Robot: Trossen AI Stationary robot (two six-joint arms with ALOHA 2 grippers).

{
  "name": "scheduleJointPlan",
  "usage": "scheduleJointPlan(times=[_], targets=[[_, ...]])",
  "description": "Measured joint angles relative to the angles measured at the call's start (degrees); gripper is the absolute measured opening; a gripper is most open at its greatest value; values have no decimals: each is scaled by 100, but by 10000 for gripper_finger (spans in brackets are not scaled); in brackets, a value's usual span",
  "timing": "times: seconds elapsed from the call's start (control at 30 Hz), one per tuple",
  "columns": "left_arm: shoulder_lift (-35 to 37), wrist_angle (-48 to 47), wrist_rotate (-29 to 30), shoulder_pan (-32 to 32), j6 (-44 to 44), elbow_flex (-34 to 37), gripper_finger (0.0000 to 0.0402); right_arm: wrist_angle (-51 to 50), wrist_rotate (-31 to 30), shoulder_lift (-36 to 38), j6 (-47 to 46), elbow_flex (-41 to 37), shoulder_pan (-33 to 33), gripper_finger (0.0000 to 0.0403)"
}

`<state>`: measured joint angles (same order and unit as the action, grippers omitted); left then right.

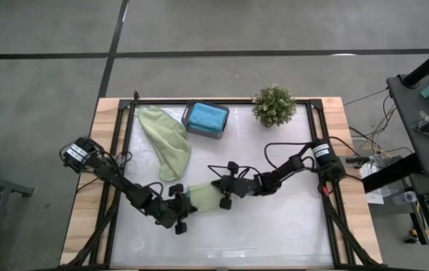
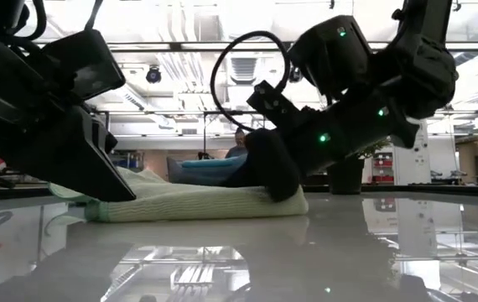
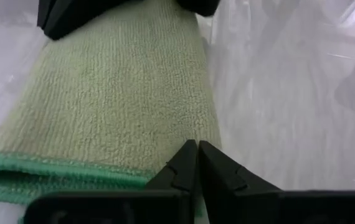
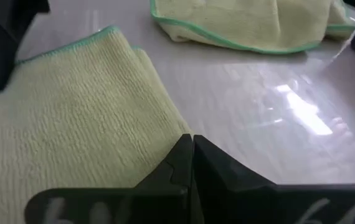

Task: Fold microfiber towels
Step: Fold the bottom green microfiber towel

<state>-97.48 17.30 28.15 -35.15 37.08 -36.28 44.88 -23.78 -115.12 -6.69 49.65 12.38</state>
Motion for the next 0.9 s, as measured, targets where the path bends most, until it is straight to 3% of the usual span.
scheduleJointPlan(times=[0.23,0.53,0.9], targets=[[707,-83,-135,-7,-548,-7,4,-816,-21,824,180,-64,26,9],[746,-357,1068,196,-1186,12,4,-1143,17,1508,349,-85,314,9],[6,-465,1157,570,-748,14,4,-978,-341,631,213,-85,126,9]])
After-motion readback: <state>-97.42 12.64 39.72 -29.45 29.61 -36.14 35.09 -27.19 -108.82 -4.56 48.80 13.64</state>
